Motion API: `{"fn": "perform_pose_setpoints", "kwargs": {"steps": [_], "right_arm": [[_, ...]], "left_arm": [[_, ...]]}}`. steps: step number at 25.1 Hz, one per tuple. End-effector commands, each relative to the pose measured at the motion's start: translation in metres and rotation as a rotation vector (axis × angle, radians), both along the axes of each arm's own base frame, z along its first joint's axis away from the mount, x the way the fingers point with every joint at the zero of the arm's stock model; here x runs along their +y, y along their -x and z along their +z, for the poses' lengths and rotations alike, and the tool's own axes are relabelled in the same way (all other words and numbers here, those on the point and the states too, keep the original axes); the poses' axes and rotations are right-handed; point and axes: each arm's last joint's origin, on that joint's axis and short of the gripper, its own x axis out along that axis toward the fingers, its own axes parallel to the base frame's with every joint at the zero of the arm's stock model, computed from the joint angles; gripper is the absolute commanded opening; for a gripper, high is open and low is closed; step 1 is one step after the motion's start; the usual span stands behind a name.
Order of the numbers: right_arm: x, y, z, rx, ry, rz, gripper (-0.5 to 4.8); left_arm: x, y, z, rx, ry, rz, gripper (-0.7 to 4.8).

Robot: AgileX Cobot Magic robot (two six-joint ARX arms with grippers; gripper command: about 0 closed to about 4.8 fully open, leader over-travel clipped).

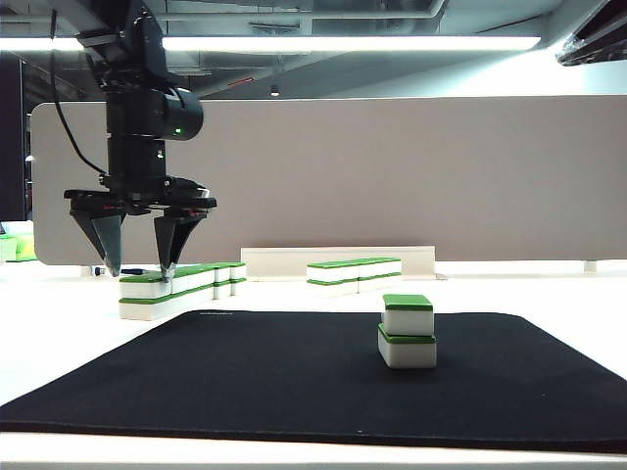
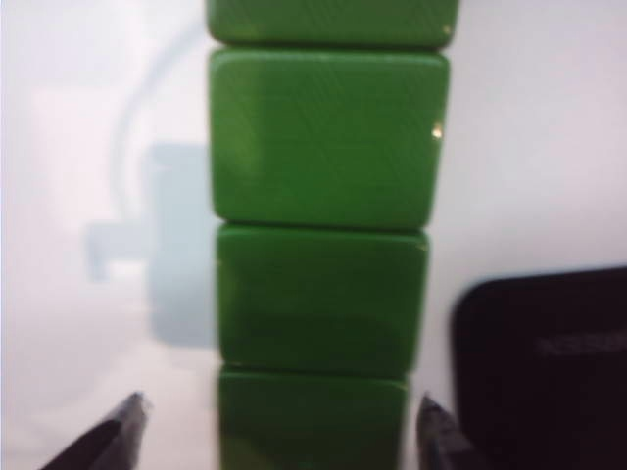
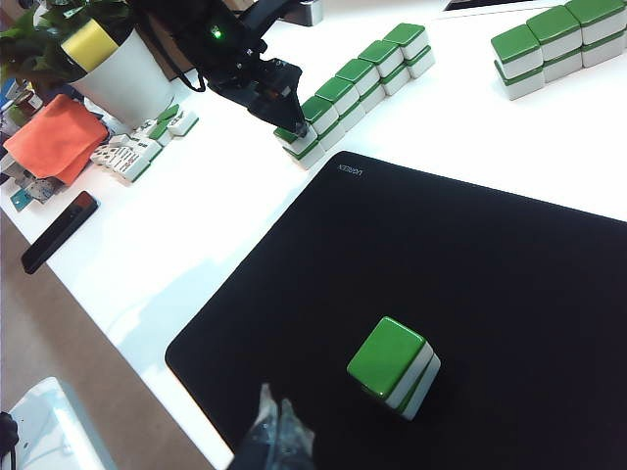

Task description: Take a mahjong tile from the mahjong wall and then place it on the table close to you.

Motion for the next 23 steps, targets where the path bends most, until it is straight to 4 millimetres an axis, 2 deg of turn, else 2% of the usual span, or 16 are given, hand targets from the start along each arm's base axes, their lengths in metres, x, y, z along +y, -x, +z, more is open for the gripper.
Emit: {"fn": "perform_pose_setpoints", "kwargs": {"steps": [1,23], "right_arm": [[0.0,0.0,0.002,-0.02,-0.003,0.008,-0.01],[0.0,0.0,0.003,-0.023,-0.004,0.008,-0.01]], "left_arm": [[0.002,0.0,0.0,0.026,0.067,-0.017,3.76],[0.002,-0.008,-0.033,0.088,-0.012,-0.036,3.62]]}}
